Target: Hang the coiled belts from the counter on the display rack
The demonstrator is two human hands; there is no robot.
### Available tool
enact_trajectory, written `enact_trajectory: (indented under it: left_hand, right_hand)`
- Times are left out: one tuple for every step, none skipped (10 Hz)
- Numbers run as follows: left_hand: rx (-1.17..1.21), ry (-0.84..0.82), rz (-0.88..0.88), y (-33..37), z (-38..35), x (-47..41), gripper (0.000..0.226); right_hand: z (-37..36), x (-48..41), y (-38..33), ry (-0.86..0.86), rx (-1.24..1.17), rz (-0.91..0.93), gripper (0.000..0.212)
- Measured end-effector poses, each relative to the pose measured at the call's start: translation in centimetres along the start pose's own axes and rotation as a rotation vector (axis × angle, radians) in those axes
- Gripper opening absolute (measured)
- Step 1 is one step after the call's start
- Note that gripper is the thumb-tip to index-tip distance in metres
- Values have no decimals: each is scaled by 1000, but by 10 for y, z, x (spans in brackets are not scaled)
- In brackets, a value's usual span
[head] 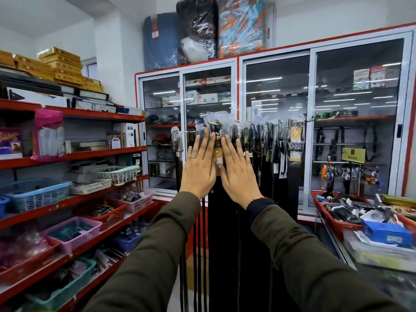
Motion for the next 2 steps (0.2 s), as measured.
enact_trajectory:
  left_hand:
    - [-37,14,20,4,2,3,67]
    - [-143,69,84,17,5,8,67]
  right_hand:
    - [3,2,-2,10,-17,17,63]
    - [13,14,0,20,-38,49,62]
Point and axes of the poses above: each hand's wrist, its own x-axis away from the middle knuckle, its own z-axis out of the back of the hand, y = z × x, the point moved 1 cm from there along -x, towards the middle knuckle, and after that the axes turned 4 degrees about -x, right-handed, at the moved point
